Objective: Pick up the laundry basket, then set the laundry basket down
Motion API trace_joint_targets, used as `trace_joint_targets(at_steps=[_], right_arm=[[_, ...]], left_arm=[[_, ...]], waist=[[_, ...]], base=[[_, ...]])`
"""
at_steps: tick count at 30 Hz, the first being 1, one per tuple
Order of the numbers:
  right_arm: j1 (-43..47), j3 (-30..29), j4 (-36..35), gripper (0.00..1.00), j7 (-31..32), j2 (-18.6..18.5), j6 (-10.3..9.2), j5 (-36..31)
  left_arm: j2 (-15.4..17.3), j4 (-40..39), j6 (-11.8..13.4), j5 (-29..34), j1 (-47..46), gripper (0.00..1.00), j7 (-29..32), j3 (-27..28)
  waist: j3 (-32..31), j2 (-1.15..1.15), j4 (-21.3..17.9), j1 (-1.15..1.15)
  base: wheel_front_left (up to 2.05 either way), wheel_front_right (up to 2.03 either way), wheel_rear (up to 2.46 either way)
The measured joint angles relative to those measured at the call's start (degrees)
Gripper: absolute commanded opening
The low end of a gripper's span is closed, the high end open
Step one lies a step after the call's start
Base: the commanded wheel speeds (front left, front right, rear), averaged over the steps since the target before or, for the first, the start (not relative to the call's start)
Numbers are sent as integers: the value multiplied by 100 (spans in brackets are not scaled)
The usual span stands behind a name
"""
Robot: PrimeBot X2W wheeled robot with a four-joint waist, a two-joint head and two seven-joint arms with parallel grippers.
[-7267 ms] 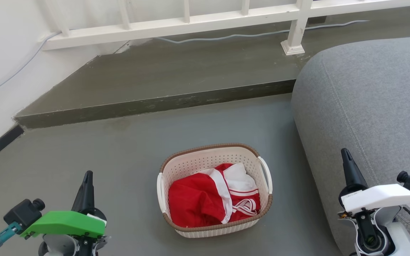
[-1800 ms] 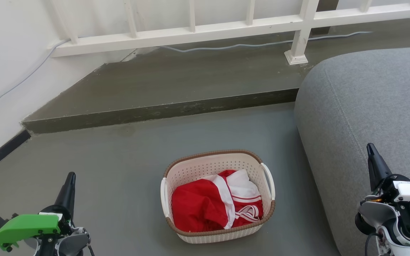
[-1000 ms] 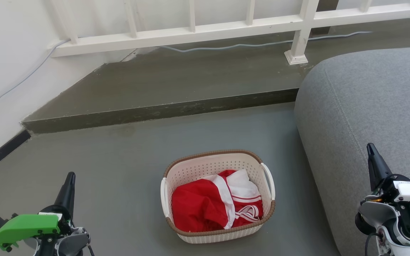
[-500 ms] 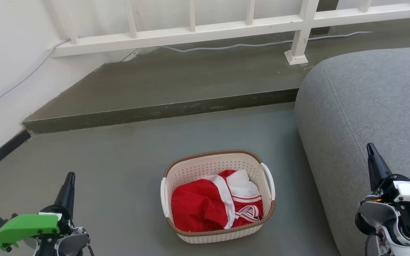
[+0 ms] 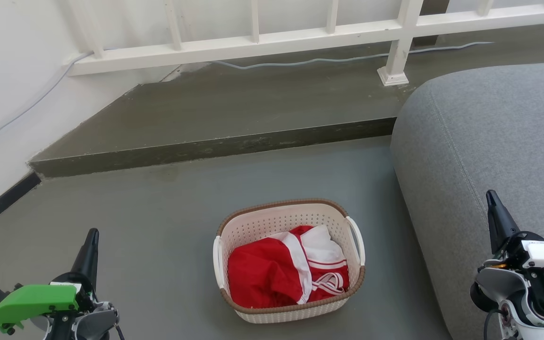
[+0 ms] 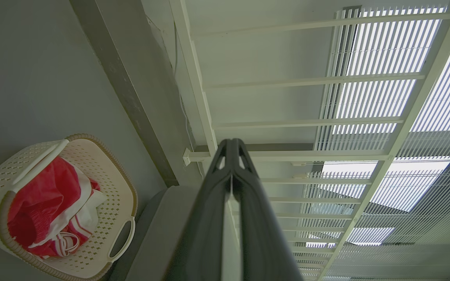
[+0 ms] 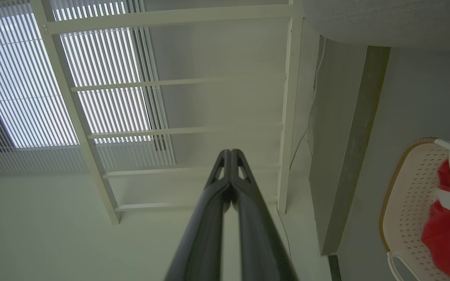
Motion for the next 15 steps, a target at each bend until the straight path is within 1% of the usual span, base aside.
trace_joint_targets(at_steps=[15], right_arm=[[0, -4, -2, 0, 1, 1, 0, 0]], left_arm=[[-1, -1, 0, 0, 0, 0, 0, 7]], waist=[[0, 0, 0, 0]], base=[[0, 0, 0]])
